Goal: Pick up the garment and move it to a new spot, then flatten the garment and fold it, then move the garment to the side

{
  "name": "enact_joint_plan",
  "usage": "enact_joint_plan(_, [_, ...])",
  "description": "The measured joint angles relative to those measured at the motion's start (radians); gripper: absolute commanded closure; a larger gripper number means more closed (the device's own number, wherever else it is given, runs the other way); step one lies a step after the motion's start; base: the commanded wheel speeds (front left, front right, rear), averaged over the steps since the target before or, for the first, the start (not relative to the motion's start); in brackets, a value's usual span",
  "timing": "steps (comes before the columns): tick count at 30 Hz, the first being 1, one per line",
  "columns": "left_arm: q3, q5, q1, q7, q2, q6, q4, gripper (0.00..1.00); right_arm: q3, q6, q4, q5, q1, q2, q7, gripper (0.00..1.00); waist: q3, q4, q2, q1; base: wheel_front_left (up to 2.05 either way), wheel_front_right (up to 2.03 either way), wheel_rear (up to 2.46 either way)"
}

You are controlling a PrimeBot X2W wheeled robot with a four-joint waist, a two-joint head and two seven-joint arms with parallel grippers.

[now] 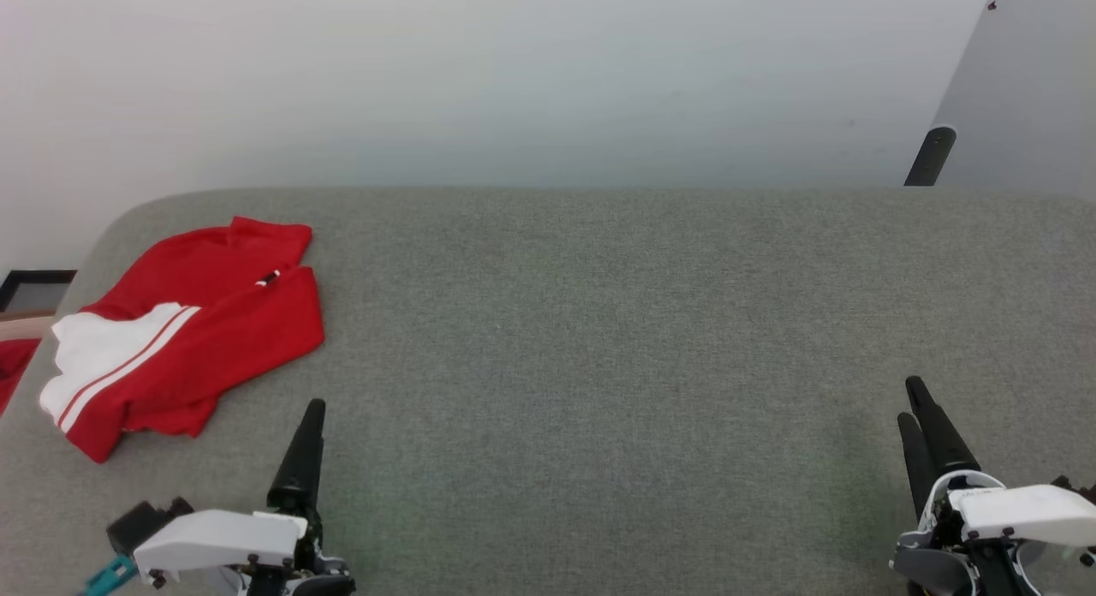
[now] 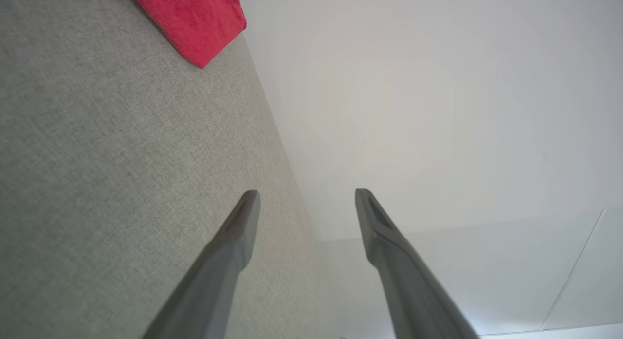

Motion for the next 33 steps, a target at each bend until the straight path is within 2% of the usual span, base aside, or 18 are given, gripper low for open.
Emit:
enact_joint_plan(7, [-0.026,0.122,-0.032,-0.032,0.025,0.007,0.023,0.0,0.047,0.0,0.025,-0.097,-0.04,-0.026,-0.03,0.0,-0.001,0.0,0.0,0.0,0.0,0.0,0.0])
enact_joint_plan(17, [-0.051,0.352,-0.056,-0.069,0.055,0.025,0.022,0.0,0.121,0.0,0.066,-0.25,-0.093,-0.073,-0.073,0.0,-0.002,0.002,0.0,0.0,0.0,0.0,0.0])
enact_joint_plan(33, [-0.095,0.647,-0.088,-0.122,0.092,0.029,0.045,0.0,0.197,0.0,0.155,-0.571,-0.179,-0.12,-0.133,0.0,-0.004,0.001,0.0,0.0,0.0,0.0,0.0])
